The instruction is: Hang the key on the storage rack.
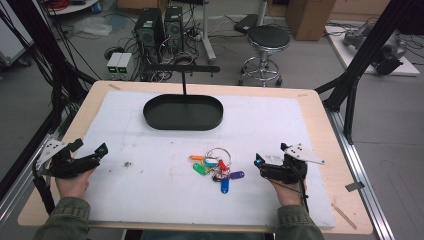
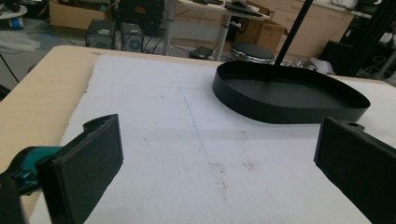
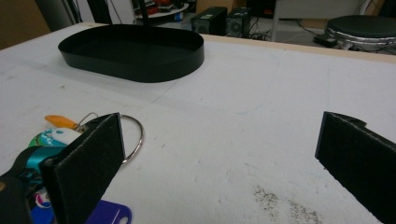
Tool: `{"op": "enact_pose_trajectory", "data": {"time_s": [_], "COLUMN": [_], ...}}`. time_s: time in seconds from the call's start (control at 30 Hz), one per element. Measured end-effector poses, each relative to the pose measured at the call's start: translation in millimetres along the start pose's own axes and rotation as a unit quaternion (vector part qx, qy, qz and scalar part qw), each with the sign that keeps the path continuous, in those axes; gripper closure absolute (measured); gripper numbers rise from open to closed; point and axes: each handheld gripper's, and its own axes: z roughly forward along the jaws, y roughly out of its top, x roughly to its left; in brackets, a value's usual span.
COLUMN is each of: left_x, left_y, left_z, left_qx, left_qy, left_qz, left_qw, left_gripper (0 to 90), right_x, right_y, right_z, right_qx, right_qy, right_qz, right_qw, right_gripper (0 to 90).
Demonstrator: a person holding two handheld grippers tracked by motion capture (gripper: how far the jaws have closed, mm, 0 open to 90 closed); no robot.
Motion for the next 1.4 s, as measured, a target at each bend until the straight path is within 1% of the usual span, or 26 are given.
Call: {"op": "enact_pose_trajectory", "data": {"time_s": [0.07, 0.23, 0.37, 0.43, 0.47, 0.57, 0.6, 0.7, 0.73, 0.83, 0.97, 1.07, 1.13, 1.27, 1.4], "left_x": [-0.1, -0.1, -0.2, 0.0, 0.0, 0.0, 0.0, -0.1, 0.0, -0.2, -0.2, -0.2, -0.3, -0.2, -0.3], "left_y": [0.0, -0.1, -0.1, -0.1, -0.1, -0.1, 0.0, -0.1, -0.1, -0.4, -0.4, -0.3, -0.4, -0.4, -0.4], "left_z": [0.2, 0.2, 0.2, 0.3, 0.3, 0.3, 0.2, 0.3, 0.3, 1.0, 0.9, 0.9, 1.1, 1.0, 1.4], "left_qx": [0.001, 0.001, 0.002, 0.001, 0.001, 0.002, 0.001, 0.001, 0.002, 0.003, 0.004, 0.005, 0.004, 0.004, 0.003], "left_qy": [-0.001, 0.0, -0.001, -0.001, -0.002, -0.002, -0.002, -0.001, -0.001, -0.004, -0.002, -0.002, -0.002, -0.002, -0.003], "left_qz": [0.0, 0.0, 0.001, 0.001, 0.001, 0.001, 0.001, -0.001, 0.0, 0.0, 0.001, 0.0, 0.0, 0.0, -0.001], "left_qw": [1.0, 1.0, 1.0, 1.0, 1.0, 1.0, 1.0, 1.0, 1.0, 1.0, 1.0, 1.0, 1.0, 1.0, 1.0], "left_gripper": [1.7, 1.7, 1.7, 1.7, 1.7, 1.7, 1.7, 1.7, 1.7, 1.7, 1.7, 1.7, 1.7, 1.7, 1.7], "right_x": [2.8, 6.2, 11.7, 12.9, 15.4, 17.0, 19.3, 21.5, 24.6, 27.9, 30.5, 33.8, 34.5, 38.2, 40.1], "right_y": [-0.3, 0.0, -0.3, -0.5, -0.7, -0.9, -1.3, -1.9, -2.5, -3.2, -3.6, -3.6, -3.6, -3.3, -3.5], "right_z": [2.4, 4.7, 8.5, 9.2, 11.1, 12.7, 14.2, 15.8, 17.8, 20.3, 22.2, 24.4, 24.7, 27.6, 29.6], "right_qx": [0.009, 0.019, 0.034, 0.037, 0.044, 0.048, 0.054, 0.061, 0.069, 0.077, 0.086, 0.094, 0.095, 0.102, 0.108], "right_qy": [0.007, 0.015, 0.022, 0.023, 0.027, 0.029, 0.033, 0.036, 0.04, 0.046, 0.051, 0.06, 0.062, 0.071, 0.077], "right_qz": [-0.002, -0.008, -0.023, -0.025, -0.031, -0.035, -0.038, -0.043, -0.051, -0.06, -0.063, -0.063, -0.063, -0.067, -0.066], "right_qw": [0.9999, 0.9997, 0.9989, 0.9987, 0.9982, 0.9978, 0.9972, 0.9966, 0.9955, 0.9941, 0.993, 0.9918, 0.9915, 0.99, 0.989], "right_gripper": [0.4, 0.4, 0.4, 0.4, 0.4, 0.4, 0.4, 0.4, 0.4, 0.4, 0.4, 0.4, 0.4, 0.5, 0.5]}}
